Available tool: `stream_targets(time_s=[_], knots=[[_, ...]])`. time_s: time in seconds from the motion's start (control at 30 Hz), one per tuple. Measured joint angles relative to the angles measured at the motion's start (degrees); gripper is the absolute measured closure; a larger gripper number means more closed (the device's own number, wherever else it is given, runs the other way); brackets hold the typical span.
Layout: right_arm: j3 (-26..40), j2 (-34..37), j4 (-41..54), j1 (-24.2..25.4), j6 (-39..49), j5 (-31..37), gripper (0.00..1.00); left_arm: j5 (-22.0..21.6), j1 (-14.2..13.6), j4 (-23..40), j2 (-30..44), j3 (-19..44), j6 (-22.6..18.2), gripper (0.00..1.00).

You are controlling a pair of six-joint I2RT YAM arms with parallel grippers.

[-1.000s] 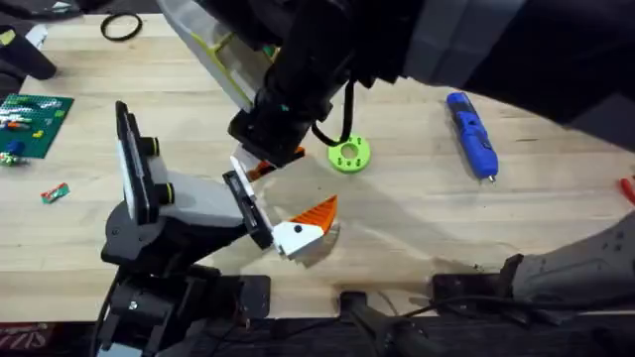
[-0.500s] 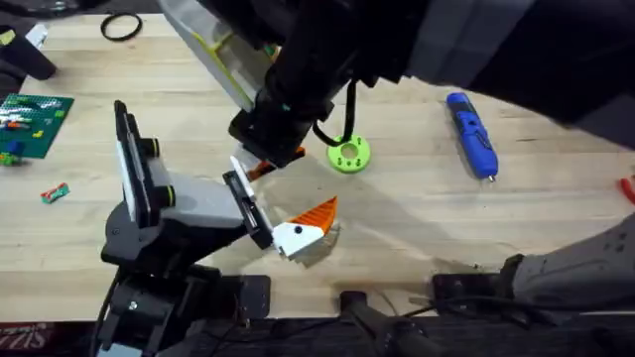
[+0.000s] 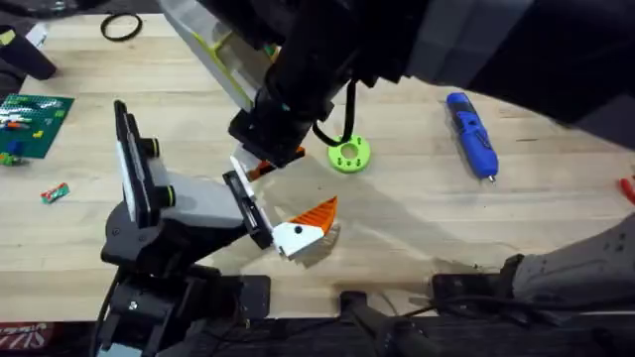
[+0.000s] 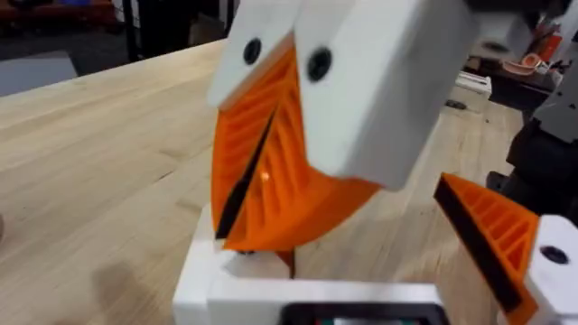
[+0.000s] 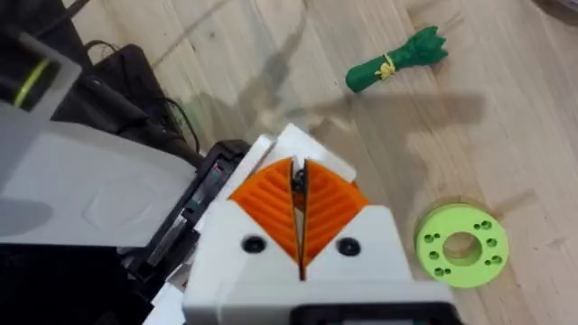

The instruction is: Pick up the gripper from the table and insert it into the empty holder that is missing its gripper. Then pick up a screw, insert it into the mounting hole, and use the screwdriver to tighten it. Finally, clean up the table by picking up the vegetable and placing it into the bucket.

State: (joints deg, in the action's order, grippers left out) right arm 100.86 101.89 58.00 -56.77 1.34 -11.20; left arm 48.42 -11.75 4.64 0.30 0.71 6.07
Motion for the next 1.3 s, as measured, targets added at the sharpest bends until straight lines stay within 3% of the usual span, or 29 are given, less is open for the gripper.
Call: stream_targets(time_s=[0.87,1.03,1.3], knots=[[-0.2,0.4,0.0,-0.1,0.2,0.5,0.997,0.0,0.0,0.1,0.0,0.0,1.0,0.019],[-0.2,0.4,0.3,-0.2,0.5,0.4,0.871,0.0,0.0,0.1,0.0,0.0,1.1,0.019],[-0.2,0.4,0.3,-0.4,0.5,0.3,0.823,0.0,0.0,0.1,0.0,0.0,1.1,0.019]])
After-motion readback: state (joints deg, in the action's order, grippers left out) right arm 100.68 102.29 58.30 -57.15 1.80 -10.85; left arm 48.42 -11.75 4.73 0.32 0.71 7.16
